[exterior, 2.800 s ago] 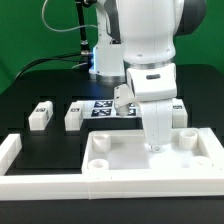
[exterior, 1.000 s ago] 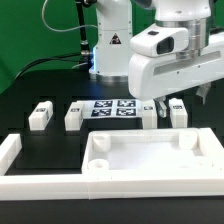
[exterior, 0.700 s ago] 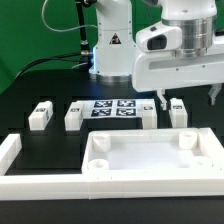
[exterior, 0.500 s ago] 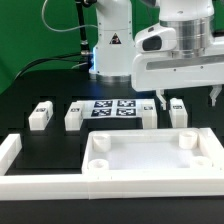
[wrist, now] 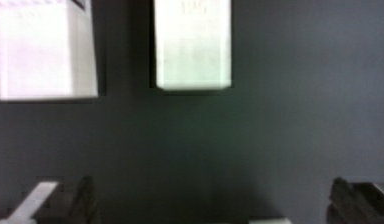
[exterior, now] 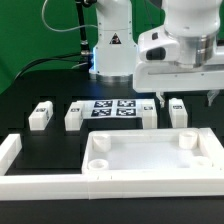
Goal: Assemble desk
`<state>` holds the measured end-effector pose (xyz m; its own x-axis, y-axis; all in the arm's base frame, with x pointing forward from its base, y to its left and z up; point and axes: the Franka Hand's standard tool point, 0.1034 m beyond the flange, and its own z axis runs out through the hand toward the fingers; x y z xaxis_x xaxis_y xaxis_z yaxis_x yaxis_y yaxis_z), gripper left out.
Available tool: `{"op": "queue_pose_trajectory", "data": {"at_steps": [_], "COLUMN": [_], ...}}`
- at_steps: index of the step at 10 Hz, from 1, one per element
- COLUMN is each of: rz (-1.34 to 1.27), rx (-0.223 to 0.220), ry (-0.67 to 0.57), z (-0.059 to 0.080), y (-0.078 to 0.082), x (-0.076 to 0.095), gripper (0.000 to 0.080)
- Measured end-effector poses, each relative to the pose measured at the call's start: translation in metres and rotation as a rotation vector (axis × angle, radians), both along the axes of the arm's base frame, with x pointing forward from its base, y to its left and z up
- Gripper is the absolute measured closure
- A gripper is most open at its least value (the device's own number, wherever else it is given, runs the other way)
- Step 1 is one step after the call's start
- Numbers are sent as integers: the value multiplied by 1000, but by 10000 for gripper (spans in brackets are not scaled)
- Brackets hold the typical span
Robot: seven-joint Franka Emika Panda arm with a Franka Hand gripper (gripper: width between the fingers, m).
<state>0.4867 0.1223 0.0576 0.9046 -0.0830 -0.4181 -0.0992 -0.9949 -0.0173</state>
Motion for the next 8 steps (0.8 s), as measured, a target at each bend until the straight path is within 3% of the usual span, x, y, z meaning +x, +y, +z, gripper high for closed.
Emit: {"op": "queue_pose_trajectory", "data": {"at_steps": [4,6,8], "rz": [21,34,63], "rx": [20,37,51], "ry": [242,309,395], "z": [-7,-17,-17], "y": [0,4,8], "x": [-5,-21,-32], "gripper": [151,151,151]}}
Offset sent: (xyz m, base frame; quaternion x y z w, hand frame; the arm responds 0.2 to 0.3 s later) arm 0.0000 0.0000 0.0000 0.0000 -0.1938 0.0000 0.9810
